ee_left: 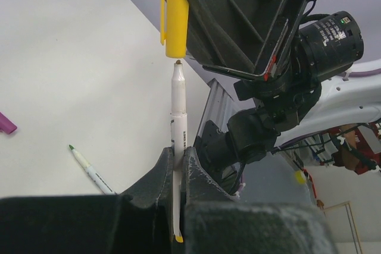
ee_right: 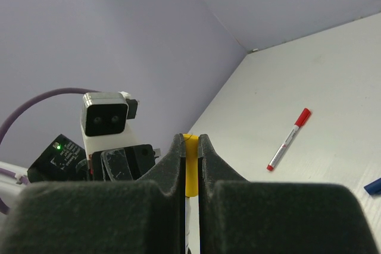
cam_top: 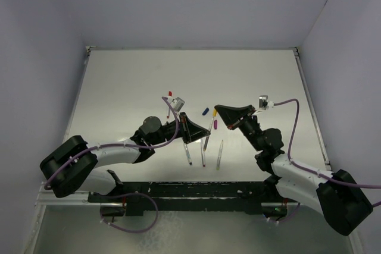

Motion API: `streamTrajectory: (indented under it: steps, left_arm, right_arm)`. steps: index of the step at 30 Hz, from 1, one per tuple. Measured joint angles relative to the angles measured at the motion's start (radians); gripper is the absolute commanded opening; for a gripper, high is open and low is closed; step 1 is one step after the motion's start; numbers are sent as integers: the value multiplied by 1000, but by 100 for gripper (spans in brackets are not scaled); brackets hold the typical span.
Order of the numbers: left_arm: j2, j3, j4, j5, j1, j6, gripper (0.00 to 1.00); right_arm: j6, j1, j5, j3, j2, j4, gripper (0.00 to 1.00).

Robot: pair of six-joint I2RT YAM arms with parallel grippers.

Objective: Insert the pens into the pen caps

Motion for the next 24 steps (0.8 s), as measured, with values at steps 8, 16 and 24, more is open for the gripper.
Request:
streamTrajectory:
  steps: [8,16,24]
  left_arm:
    - [0,0,-8,-2,0,0,0]
    - [-8,0,-32,-24,0,6,0]
    - [-71,-3,-70,-81,-5,20,0]
  right_arm:
    - [1,19,3,0,31,10,0]
    - [1,40,23,0,39,23,0]
    - [10,62,23,-16,19,23,0]
